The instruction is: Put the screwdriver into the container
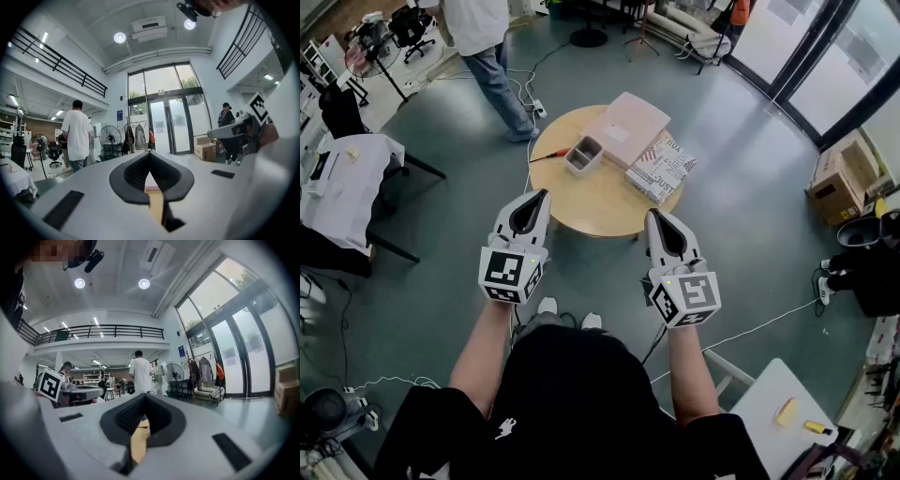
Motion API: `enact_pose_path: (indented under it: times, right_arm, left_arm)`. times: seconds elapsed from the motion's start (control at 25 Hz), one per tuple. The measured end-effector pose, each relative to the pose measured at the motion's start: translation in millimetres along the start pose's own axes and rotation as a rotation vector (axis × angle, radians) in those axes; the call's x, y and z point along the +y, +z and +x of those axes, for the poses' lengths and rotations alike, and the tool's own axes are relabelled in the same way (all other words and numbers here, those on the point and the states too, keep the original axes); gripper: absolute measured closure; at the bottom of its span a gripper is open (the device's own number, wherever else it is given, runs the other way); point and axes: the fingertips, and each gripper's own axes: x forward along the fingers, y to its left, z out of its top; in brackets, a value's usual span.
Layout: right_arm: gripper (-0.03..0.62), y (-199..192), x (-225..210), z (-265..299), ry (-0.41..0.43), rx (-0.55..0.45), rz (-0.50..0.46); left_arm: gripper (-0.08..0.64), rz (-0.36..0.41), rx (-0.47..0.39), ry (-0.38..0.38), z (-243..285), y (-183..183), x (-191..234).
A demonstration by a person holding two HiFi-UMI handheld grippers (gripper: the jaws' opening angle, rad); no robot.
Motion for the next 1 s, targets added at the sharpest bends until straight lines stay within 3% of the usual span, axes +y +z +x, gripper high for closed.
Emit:
enact_pose_path:
  times: [0.24,1.0]
  right_arm:
    - [0.591,0,-9,2,0.029,-0.020,0.072]
    - [0.591,-20,-12,35,0.070,0.026,0.103]
  left_arm:
    - [0.558,0.012,0.010,-0.009,7,0,-8]
    - [0.558,-0.016,0.084,-0.044,34,-30,5]
